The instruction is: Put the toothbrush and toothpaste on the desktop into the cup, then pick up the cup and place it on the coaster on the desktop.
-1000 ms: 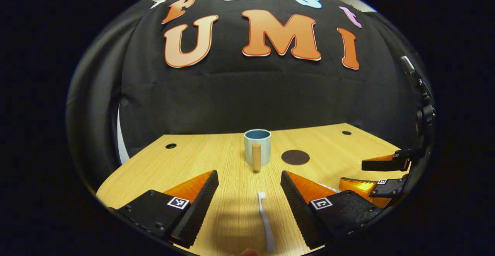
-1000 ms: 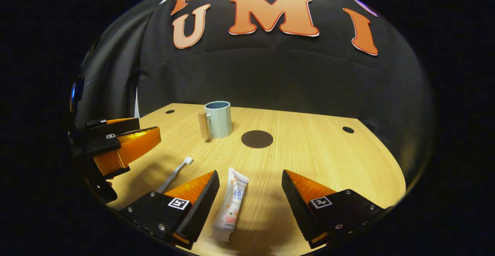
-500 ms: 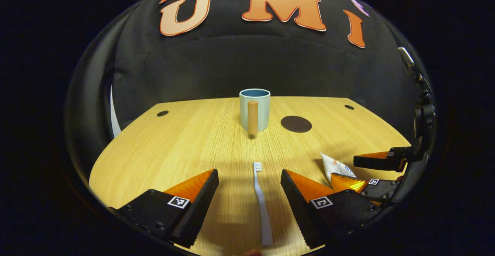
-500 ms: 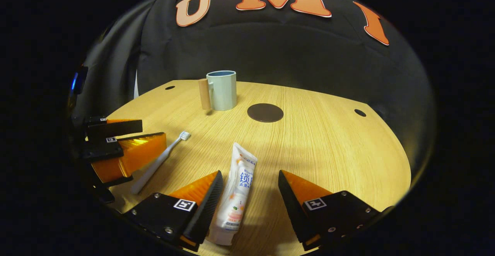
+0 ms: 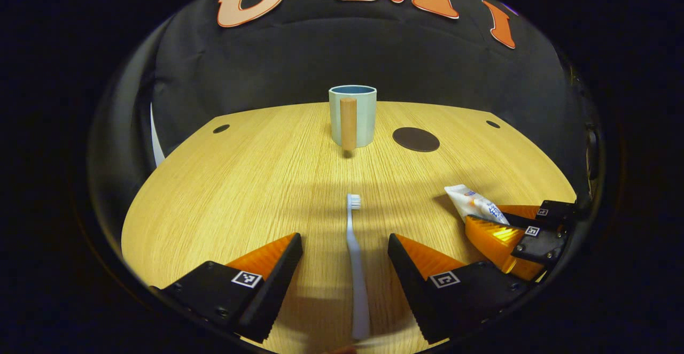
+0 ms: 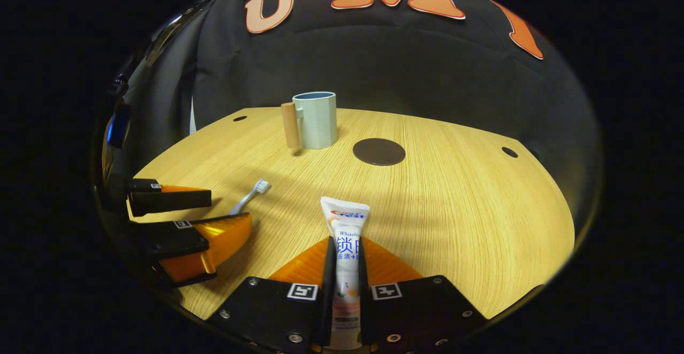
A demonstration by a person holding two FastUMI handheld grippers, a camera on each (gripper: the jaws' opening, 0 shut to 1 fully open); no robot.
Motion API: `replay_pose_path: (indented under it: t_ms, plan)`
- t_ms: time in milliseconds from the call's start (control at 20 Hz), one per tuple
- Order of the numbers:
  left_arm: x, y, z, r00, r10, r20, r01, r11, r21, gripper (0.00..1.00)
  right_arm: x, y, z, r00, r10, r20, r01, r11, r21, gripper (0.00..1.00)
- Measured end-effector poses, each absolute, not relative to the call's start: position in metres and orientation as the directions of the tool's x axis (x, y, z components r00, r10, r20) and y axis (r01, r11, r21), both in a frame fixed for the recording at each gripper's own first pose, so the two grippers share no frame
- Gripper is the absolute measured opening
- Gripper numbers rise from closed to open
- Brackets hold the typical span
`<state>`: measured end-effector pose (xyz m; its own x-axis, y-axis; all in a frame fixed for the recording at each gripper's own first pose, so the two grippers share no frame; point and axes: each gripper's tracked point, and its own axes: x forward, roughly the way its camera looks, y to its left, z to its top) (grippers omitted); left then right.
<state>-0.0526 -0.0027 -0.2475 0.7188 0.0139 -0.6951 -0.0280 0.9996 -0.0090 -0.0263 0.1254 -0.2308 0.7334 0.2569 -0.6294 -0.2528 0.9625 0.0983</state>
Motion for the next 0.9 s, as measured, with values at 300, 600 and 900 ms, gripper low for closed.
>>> replay_pose_path:
  t_ms: [300, 600, 900]
  plan:
    - [-0.048, -0.011, -0.248, 0.713, 0.003, -0.701, -0.018, 1.0, -0.014, 0.92, -0.015, 0.109, -0.204, 0.779, 0.254, -0.573, -0.202, 0.967, 0.155, 0.13]
    - [-0.045, -0.023, -0.248, 0.706, -0.001, -0.708, -0.03, 0.999, -0.032, 0.08, -0.005, 0.072, -0.166, 0.844, 0.202, -0.496, -0.15, 0.978, 0.142, 0.13]
    - [-0.041, -0.021, -0.244, 0.741, -0.026, -0.671, -0.029, 0.997, -0.07, 0.05, 0.0, 0.057, -0.137, 0.879, 0.187, -0.439, -0.141, 0.981, 0.137, 0.13]
